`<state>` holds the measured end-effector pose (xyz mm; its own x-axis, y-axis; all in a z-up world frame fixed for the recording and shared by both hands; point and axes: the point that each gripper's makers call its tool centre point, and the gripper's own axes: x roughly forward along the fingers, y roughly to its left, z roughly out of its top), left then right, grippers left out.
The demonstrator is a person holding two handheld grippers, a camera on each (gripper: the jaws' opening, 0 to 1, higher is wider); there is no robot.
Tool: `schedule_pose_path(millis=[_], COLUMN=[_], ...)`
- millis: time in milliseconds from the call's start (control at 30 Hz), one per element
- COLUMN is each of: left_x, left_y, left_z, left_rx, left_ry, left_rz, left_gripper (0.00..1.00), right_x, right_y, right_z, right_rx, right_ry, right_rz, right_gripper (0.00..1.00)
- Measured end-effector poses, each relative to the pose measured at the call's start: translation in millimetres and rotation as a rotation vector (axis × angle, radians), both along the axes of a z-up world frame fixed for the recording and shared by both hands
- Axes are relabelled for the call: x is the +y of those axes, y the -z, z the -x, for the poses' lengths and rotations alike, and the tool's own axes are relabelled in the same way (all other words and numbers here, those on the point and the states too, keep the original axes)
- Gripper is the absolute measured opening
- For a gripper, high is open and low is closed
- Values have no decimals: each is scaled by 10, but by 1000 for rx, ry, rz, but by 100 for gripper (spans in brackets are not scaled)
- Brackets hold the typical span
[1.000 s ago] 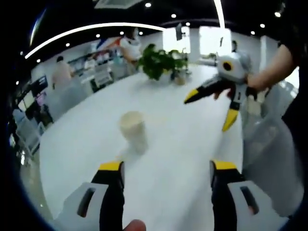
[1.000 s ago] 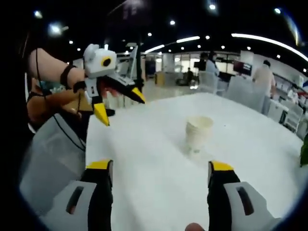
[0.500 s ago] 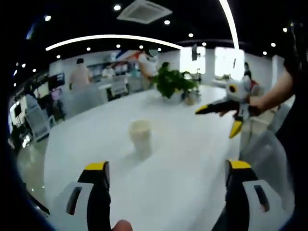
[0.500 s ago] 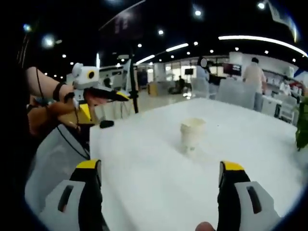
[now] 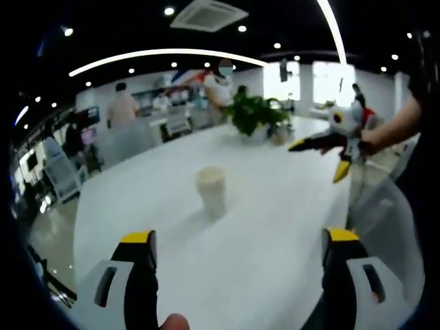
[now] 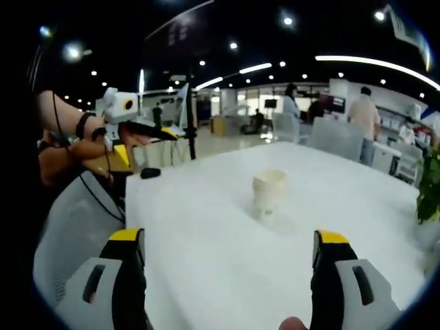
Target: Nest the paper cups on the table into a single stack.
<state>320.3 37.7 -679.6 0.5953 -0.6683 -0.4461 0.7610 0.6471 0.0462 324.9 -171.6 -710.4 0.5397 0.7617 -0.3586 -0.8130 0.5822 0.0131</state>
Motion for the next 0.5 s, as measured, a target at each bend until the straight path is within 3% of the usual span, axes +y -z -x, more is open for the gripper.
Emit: schedule_pose_path(millis=[500], left_x=[-18], left_y=[14], left_z=[31], left_rx=[1], left_ry=[7], left_rz=[-6], left_gripper=[98], right_x=[-21], right_y=[75], right_z=[14], right_rx=[21], right_ry=[-2], right_rz=[-1], right_gripper=[100])
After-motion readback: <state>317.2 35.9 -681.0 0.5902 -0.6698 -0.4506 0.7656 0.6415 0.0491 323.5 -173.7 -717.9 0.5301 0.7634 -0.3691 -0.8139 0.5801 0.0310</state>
